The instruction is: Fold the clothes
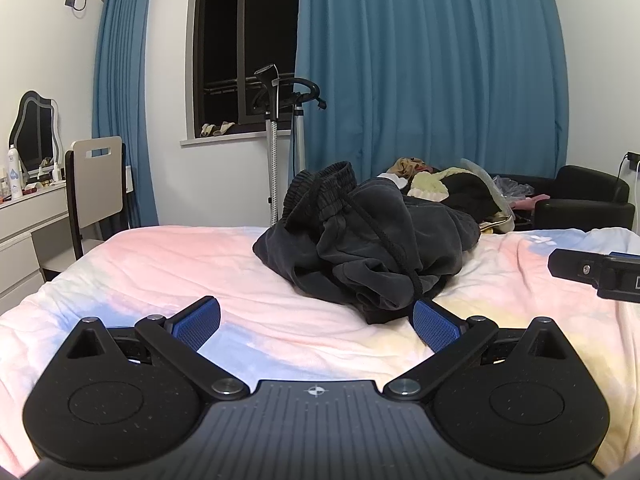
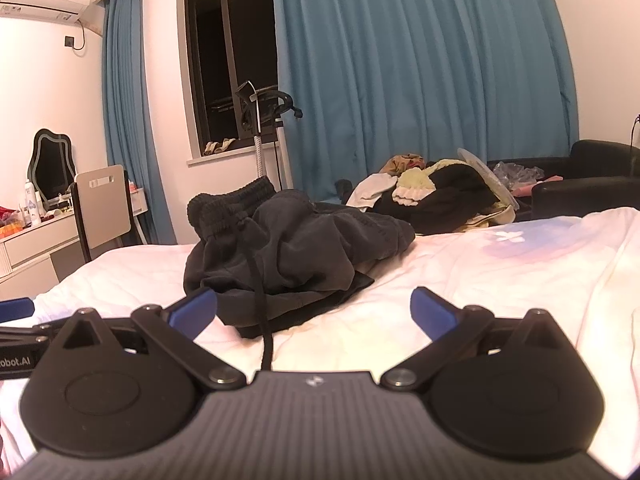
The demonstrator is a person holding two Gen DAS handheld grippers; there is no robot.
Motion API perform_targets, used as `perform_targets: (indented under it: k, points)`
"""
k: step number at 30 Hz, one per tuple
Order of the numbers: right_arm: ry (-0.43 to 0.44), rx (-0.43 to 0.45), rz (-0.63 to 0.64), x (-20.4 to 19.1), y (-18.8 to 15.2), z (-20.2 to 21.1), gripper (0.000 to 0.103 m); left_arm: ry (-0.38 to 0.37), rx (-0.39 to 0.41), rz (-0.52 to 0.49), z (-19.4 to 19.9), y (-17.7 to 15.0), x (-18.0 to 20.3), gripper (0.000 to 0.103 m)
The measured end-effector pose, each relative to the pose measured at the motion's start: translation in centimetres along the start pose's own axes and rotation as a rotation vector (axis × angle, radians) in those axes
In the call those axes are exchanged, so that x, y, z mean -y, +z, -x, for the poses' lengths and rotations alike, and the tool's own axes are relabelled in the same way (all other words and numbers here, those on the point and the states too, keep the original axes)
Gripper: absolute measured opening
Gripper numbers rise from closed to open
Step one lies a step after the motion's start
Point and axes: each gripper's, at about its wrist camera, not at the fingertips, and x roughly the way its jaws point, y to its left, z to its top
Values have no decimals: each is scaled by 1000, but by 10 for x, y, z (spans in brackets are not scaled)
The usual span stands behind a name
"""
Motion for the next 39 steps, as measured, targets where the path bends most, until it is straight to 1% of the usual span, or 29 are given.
perform_targets:
  k: [16, 20, 23, 27, 30, 33, 36, 39]
  points:
    - [4, 14, -19, 1, 1, 0, 103, -6, 4, -5, 2, 0, 3, 103]
    - [6, 15, -33, -1, 2, 6, 103, -25, 18, -2, 5, 0, 2, 103]
    - [6, 22, -47, -2, 6, 8, 103, -37, 28, 4, 6, 3, 1, 103]
    - [16, 30, -62, -3, 11, 3, 103, -38, 26, 25, -2, 13, -3, 103]
    - [25, 29, -74, -2, 14, -5, 103, -43, 1, 18, -21, 28, -5, 103]
    - [34, 27, -85, -2, 18, -13, 103, -29, -1, -25, -46, 46, -4, 103]
    - [58, 24, -99, 2, 23, -25, 103, -27, -29, -93, -86, 67, -3, 103]
    - [84, 28, -117, 9, 31, -40, 103, -21, -67, -108, -135, 90, -8, 103]
